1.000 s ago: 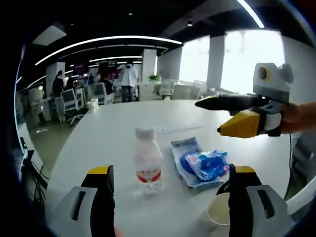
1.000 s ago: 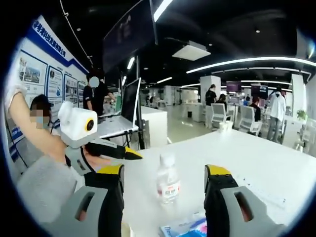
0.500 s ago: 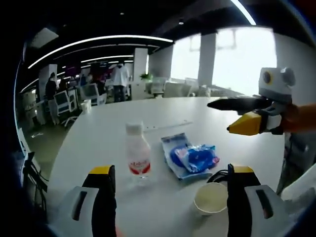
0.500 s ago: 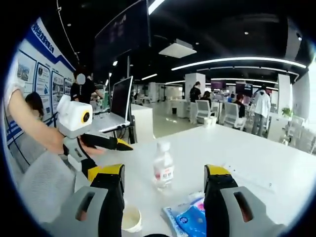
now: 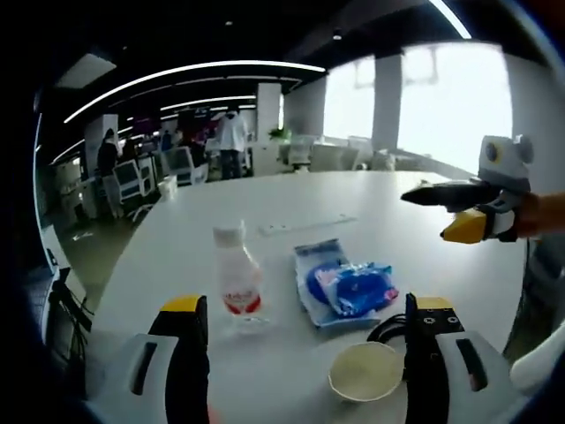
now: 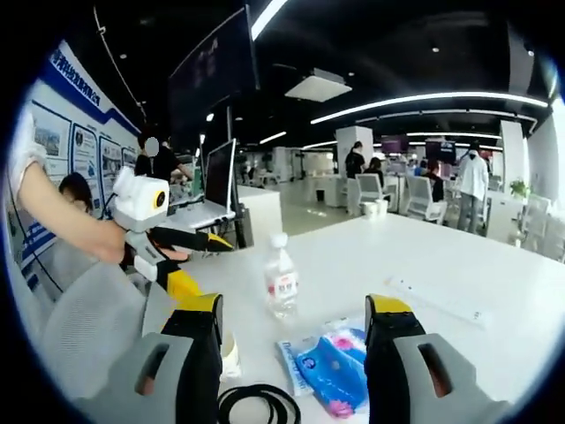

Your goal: Arrange the tabletop items into an orderly group along one side of the table until the central work area is clear of visible clutter.

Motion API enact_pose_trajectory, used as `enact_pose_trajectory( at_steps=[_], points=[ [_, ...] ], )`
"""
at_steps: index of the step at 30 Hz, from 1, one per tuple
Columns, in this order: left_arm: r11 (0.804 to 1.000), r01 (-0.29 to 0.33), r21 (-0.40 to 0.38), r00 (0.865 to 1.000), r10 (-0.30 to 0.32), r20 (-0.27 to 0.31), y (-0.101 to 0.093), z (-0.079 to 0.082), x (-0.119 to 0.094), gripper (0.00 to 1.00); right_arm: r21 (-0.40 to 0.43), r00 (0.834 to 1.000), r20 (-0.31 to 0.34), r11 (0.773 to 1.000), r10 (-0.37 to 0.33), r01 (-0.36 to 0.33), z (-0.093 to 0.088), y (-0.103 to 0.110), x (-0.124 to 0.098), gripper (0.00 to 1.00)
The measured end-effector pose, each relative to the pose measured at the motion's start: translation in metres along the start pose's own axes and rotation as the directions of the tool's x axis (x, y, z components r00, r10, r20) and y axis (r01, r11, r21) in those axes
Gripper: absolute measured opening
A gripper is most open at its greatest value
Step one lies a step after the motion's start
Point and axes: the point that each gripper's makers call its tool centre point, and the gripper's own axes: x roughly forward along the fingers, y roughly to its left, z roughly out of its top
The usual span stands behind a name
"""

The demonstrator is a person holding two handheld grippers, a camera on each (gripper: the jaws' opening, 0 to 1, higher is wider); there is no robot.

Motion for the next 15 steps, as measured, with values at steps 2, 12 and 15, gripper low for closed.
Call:
enact_pose_trajectory(
  at_steps=[2, 12, 15],
  points=[
    [0.998, -0.049, 0.027, 0.998, 0.049, -0.025, -0.005, -0.004, 0.0, 0.89, 0.014, 0.999, -0.014, 0.999, 0.029, -0.029, -0.005, -0.008, -0.008, 0.63],
    [0.994, -0.092, 0.057, 0.994, 0.095, -0.051, -0.049, 0.005, 0.013, 0.87, 0.033, 0.998, -0.031, 0.998, 0.063, -0.062, -0.02, -0.044, -0.043, 0.63],
    [0.995, -0.069, 0.068, 0.996, 0.073, -0.053, -0.058, 0.01, 0.024, 0.87, 0.041, 0.998, -0.026, 0.998, 0.058, -0.057, -0.019, -0.049, -0.048, 0.63]
  ],
)
